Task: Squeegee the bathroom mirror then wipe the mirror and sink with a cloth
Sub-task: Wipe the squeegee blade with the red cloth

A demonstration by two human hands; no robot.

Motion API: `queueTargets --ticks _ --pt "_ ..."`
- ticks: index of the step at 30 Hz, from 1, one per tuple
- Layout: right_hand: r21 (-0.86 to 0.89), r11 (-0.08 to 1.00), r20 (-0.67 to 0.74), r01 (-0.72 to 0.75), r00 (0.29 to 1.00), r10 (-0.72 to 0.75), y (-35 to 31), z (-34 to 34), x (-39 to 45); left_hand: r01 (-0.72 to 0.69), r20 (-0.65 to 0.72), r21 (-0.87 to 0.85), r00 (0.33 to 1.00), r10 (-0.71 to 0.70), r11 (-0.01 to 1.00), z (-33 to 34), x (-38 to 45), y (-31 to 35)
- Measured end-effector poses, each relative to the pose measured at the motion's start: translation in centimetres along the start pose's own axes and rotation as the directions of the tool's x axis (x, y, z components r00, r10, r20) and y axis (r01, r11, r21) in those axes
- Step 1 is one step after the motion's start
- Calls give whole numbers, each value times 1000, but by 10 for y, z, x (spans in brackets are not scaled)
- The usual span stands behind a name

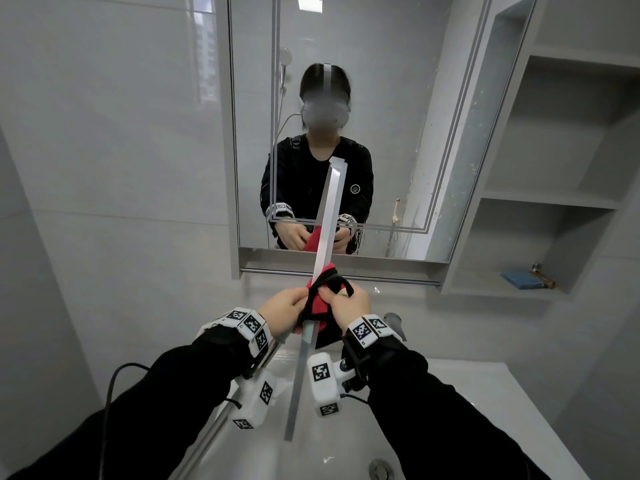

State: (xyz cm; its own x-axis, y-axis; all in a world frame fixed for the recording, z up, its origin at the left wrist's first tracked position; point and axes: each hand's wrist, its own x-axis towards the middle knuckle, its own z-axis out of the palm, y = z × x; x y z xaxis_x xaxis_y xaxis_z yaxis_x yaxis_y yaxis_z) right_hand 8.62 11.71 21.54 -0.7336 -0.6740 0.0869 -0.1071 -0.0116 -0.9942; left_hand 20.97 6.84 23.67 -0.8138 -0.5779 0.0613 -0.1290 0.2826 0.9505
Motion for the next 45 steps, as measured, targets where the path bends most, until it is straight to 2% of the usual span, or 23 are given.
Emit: queueTargets --ticks 3,5,7,10,17,22,27,35,41,43,45 --pt "-75 996 -10 53 999 -54 -4 0 3 5 -20 39 1000 -4 999 0 4 -2" --pt "-36 997 5 73 997 -73 -4 1 2 13 -28 68 1000 -11 998 -3 8 -5" --pt "23 998 40 65 997 -66 -1 2 -2 10 -53 175 999 -1 984 -8 13 -5" --pt "21 997 115 78 990 -80 12 2 -11 -12 -139 363 988 67 932 -19 19 -1" --pt "-5 997 217 75 973 -73 27 3 -27 -1 -140 266 989 40 964 -32 18 3" --pt "-66 997 233 42 972 -25 22 9 -26 15 -180 335 982 48 942 -35 17 0" --pt "-100 994 224 52 974 -29 17 19 -24 11 -206 211 978 34 977 -36 13 3" --pt "-275 950 230 149 969 -86 10 26 -16 -22 -179 415 978 106 910 -41 12 -6" --pt "-389 883 304 261 942 -144 -2 23 -8 -120 -173 423 962 210 898 -44 9 -17" --pt "-385 885 314 263 939 -142 -4 23 -8 -110 -215 398 954 210 911 -45 9 -20" --pt "-310 928 325 208 940 -102 -5 24 -12 -90 -251 407 946 206 909 -47 10 -22"
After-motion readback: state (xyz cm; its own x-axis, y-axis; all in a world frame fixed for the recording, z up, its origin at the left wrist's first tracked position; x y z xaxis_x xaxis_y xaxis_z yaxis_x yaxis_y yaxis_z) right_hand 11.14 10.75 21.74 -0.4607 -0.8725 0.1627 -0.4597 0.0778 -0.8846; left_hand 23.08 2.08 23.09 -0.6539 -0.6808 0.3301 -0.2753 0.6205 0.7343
